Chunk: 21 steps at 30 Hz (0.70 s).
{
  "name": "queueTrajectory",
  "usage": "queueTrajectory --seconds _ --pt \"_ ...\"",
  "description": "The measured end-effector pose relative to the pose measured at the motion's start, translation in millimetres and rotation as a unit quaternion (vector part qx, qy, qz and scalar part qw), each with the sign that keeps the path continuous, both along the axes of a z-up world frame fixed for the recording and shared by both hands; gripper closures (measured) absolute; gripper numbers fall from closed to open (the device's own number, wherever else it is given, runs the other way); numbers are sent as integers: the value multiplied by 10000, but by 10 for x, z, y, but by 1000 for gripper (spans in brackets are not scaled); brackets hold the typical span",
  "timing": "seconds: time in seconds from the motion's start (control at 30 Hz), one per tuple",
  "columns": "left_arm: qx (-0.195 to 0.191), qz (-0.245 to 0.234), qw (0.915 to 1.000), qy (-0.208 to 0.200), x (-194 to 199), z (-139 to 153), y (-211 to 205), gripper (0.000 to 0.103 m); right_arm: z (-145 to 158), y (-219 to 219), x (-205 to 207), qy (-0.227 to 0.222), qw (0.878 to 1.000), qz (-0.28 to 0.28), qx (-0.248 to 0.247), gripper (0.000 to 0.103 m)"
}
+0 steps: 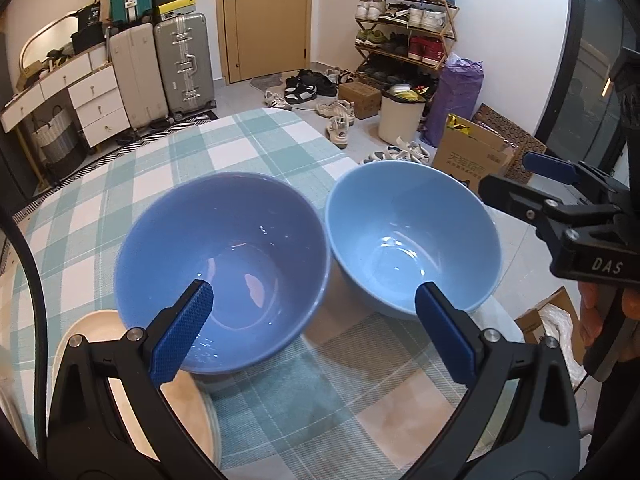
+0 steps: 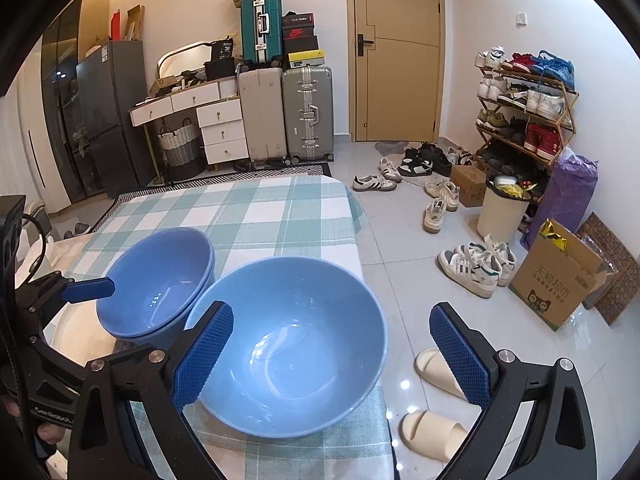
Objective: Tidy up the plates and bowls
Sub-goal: 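Move both tools back toward the rim of the lighter blue bowl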
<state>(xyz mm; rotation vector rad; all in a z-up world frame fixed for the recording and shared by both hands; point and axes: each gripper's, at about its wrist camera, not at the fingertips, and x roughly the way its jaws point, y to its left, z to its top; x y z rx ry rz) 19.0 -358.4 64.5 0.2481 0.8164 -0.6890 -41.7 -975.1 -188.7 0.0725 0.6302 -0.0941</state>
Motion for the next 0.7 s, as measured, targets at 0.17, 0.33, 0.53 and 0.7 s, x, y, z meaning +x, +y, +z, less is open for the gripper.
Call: queueTrajectory --seconds 0.17,0.33,0.53,0.7 --pt "-78 -131 9997 178 -57 8 -48 3 -19 -83 -19 92 10000 -33 -16 3" --pt "-249 -324 9987 321 -109 46 -50 4 -18 -130 -45 105 9999 -46 19 3" --pt "-279 -568 9973 385 -229 78 -106 25 -34 -173 -80 73 9998 -47 189 3" --pt "-235 -709 9959 502 -287 55 -175 44 -74 -217 -75 133 9996 -16 237 3"
